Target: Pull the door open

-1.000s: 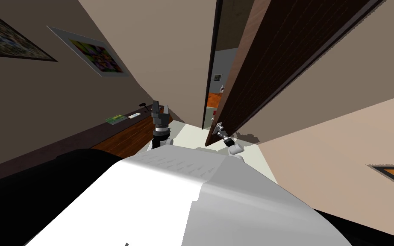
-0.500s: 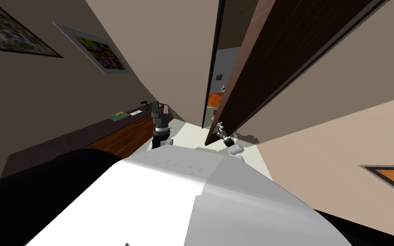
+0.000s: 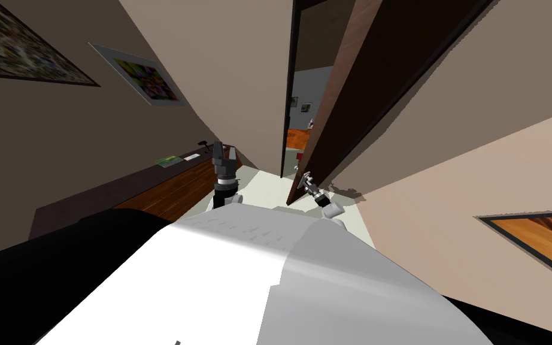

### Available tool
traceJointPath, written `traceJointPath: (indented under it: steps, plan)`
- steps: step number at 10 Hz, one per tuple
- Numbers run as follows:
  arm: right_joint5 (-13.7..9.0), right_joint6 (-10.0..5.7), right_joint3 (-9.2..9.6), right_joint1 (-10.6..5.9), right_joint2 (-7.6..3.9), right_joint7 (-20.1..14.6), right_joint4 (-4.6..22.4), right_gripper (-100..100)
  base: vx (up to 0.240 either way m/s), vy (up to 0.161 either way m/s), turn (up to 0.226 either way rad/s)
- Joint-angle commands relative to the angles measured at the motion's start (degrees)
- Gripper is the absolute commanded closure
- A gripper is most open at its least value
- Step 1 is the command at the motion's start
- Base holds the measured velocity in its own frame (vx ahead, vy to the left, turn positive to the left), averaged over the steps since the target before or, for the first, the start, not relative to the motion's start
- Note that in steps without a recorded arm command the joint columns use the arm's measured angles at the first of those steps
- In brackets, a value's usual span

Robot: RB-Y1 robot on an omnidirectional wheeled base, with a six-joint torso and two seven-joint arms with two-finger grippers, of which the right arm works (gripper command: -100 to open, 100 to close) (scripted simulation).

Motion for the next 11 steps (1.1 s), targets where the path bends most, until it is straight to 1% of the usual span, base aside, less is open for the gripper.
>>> traceJointPath:
  steps: [1, 2, 4, 6, 7, 8, 11]
  plan:
    - [0.0, 0.00, 0.00, 0.00, 0.00, 0.0, 0.0, -100, -0.062, -0.056, 0.023]
    - [0.3, -0.17, -0.31, -1.48, -0.94, -1.5, 1.0, -100, 0.007, -0.032, 0.088]
    - [0.4, -0.26, -0.41, -1.79, -1.13, -1.8, 1.1, -100, 0.032, -0.024, 0.045]
    - [0.6, -0.56, -0.77, -2.84, -1.76, -2.7, 1.6, -100, 0.041, -0.030, 0.038]
    - [0.9, 0.15, 0.19, -1.81, -1.13, -2.4, 2.3, -100, 0.016, -0.003, 0.037]
    - [0.9, 0.15, 0.19, -1.81, -1.13, -2.4, 2.3, 100, -0.005, 0.013, -0.003]
    - [0.9, 0.15, 0.19, -1.81, -1.13, -2.4, 2.3, 100, -0.002, 0.003, -0.002]
